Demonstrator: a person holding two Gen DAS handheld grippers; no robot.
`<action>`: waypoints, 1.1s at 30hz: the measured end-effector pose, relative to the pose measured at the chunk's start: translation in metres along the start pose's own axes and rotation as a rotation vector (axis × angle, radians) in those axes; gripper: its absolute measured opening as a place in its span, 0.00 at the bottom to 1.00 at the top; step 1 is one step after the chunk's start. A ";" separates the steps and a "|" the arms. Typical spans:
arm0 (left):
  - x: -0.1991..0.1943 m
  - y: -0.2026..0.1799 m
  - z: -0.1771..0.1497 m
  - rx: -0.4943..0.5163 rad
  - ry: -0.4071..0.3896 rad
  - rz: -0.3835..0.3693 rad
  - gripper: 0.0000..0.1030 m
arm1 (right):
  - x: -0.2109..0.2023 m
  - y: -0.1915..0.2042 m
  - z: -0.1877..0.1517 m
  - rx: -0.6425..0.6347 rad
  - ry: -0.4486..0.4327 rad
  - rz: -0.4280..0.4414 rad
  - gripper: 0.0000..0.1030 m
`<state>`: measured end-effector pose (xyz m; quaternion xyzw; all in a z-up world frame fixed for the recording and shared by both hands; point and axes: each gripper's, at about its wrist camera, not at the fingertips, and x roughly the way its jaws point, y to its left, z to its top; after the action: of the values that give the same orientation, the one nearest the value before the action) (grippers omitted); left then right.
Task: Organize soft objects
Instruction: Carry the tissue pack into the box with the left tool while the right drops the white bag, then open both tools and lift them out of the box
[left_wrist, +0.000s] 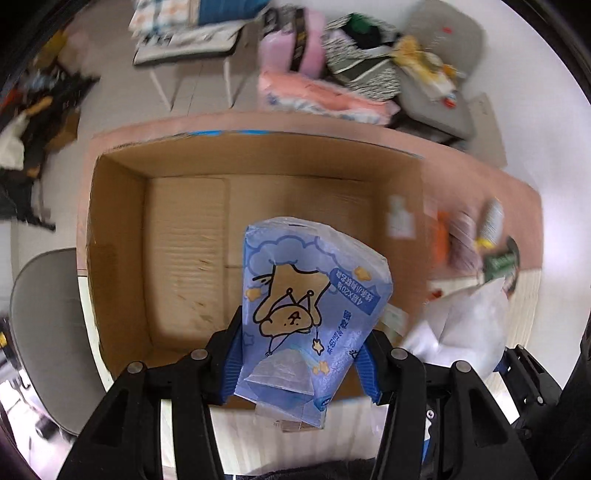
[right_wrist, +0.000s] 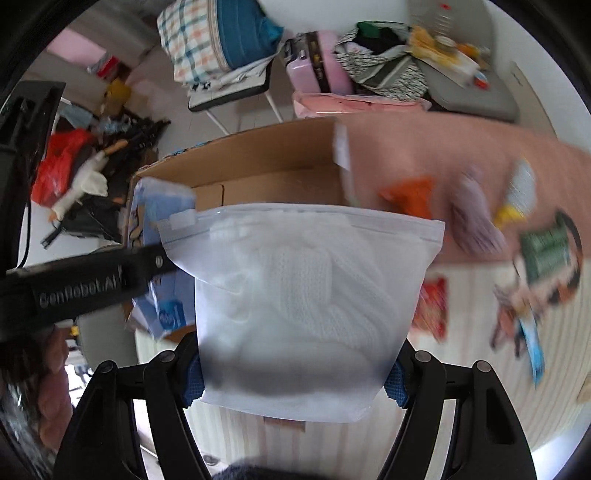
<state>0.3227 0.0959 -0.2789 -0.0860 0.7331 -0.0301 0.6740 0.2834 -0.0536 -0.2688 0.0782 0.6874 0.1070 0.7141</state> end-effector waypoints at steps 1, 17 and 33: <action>0.008 0.010 0.008 -0.015 0.014 -0.008 0.48 | 0.008 0.011 0.011 -0.007 0.013 -0.009 0.74; 0.098 0.054 0.084 -0.095 0.205 -0.109 0.50 | 0.155 0.028 0.094 -0.018 0.147 -0.181 0.75; 0.041 0.050 0.063 -0.005 0.063 -0.001 0.99 | 0.117 0.034 0.082 -0.041 0.095 -0.255 1.00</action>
<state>0.3776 0.1426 -0.3324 -0.0870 0.7541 -0.0316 0.6502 0.3672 0.0129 -0.3698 -0.0295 0.7224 0.0331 0.6901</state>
